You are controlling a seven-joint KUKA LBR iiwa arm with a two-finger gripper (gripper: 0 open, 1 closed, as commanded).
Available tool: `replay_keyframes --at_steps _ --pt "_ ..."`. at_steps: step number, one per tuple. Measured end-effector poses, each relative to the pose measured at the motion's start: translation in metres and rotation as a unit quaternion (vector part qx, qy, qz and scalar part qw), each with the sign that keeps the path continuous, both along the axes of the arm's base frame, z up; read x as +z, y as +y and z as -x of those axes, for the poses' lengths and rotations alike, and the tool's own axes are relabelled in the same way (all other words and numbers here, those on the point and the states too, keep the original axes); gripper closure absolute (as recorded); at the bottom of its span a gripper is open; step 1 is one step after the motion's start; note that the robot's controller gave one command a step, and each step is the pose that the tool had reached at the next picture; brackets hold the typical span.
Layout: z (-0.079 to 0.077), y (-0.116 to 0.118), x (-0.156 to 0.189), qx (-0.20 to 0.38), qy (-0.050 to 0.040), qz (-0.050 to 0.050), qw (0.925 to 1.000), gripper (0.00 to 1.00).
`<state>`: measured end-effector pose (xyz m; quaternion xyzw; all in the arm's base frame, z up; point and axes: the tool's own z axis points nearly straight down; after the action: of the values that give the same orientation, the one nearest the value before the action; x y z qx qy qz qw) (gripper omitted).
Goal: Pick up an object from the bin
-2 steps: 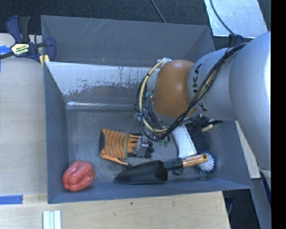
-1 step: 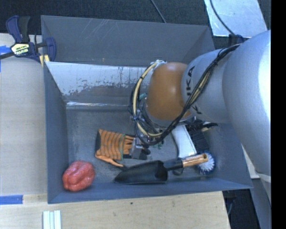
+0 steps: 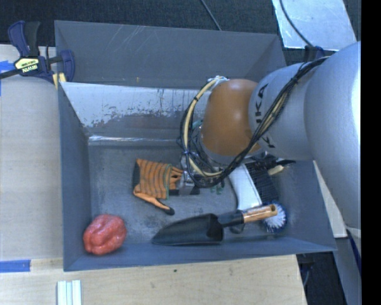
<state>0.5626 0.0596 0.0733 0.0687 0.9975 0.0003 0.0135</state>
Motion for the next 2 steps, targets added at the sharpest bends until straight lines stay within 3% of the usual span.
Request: replay_keyframes --at_steps 2 --pt "0.003 0.000 0.015 0.000 0.0042 0.000 1.0000 1.00"
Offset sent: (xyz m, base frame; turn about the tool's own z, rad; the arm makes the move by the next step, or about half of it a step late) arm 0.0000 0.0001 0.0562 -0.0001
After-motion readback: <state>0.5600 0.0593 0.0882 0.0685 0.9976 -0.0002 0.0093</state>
